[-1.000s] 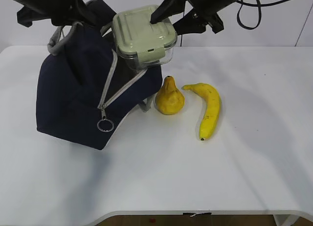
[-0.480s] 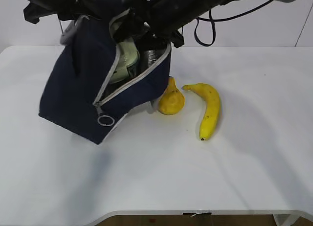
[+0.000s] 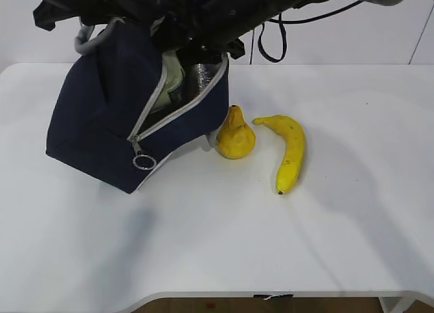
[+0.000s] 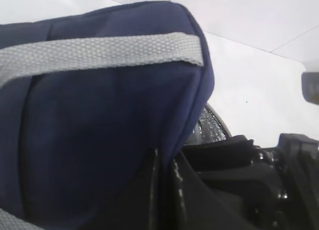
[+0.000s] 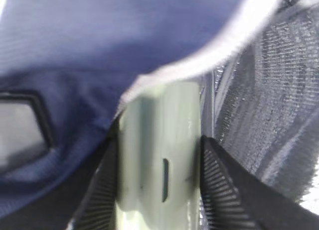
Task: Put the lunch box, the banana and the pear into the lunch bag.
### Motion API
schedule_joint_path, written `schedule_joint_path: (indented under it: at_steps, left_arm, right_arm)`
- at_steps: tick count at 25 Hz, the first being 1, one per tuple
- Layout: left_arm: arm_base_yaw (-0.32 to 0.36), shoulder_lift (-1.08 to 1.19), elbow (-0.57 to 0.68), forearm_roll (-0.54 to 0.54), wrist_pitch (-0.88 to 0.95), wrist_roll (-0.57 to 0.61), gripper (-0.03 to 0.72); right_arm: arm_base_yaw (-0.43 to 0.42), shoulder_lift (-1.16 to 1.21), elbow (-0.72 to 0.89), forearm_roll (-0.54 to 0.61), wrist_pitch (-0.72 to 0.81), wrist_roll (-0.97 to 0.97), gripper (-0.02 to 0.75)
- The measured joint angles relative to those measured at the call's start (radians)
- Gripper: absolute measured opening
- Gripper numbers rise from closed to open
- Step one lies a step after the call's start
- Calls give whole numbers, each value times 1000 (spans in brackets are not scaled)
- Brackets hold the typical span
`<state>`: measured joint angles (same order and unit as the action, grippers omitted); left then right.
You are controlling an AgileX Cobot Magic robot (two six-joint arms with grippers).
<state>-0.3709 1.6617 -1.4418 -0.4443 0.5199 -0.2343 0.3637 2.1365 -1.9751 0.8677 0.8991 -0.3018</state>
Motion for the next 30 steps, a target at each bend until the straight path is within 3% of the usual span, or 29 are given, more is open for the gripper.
schedule_joint_path:
  at_steps: [10,21,30]
  left_arm:
    - [0,0,0,-26,-2,0,-1]
    - [0,0,0,-31,-2,0,-1]
    - [0,0,-1,8,11,0,-2]
  right_arm:
    - [32,11,0,7,-33,-2,383]
    - [38,83,-2,199,-15,-102,426]
    - [38,83,-11,215,5,-151,467]
